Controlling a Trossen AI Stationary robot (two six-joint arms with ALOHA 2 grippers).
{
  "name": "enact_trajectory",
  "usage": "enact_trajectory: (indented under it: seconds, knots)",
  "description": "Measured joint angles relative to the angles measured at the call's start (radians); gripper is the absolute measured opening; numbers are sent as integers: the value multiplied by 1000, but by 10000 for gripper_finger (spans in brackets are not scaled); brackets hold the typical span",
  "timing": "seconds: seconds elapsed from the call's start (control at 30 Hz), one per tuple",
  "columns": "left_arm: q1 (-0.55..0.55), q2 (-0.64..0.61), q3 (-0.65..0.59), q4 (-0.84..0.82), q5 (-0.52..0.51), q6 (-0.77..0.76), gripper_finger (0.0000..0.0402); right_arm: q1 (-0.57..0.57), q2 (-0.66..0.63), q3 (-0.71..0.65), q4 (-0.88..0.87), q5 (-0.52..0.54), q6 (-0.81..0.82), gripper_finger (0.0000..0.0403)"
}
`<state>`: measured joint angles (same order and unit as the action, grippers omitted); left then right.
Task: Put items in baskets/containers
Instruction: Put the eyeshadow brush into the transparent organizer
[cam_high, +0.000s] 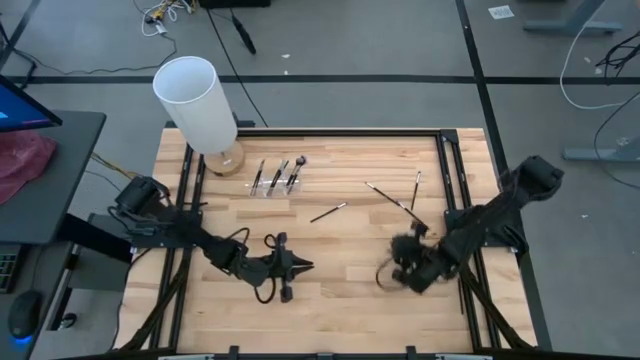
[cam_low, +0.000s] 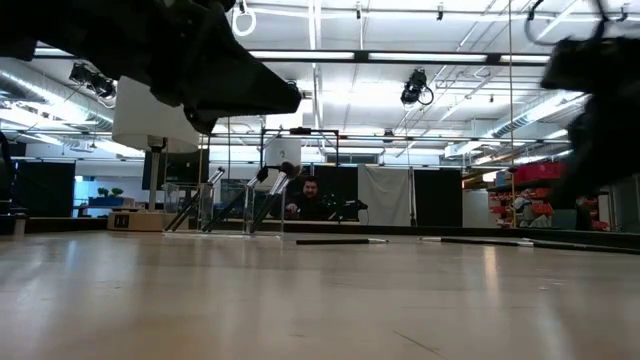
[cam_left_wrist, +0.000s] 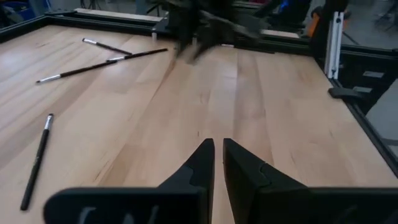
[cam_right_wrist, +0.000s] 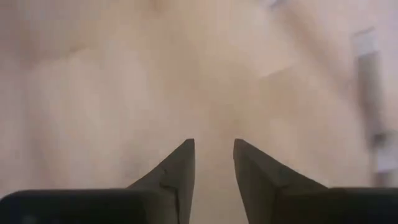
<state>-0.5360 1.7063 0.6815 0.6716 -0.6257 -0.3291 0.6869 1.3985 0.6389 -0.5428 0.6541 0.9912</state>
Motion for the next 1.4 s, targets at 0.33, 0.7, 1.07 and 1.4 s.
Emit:
enact_trajectory:
  seconds: [0.33,0.7,1.07,1.4]
  knots:
    - [7,3,0,13,9,1,34,-405,-233,-277,446,-16,-393,162]
    - [18,3,0,13,10,3,34,-785,-148,-420,886,-162,-741,220]
    - [23,3,0,13,11,1,34,-973,93,-421,1078,-338,-896,180]
    - [23,2,0,13,11,0,34,-1073,201,-412,1136,-498,-964,76]
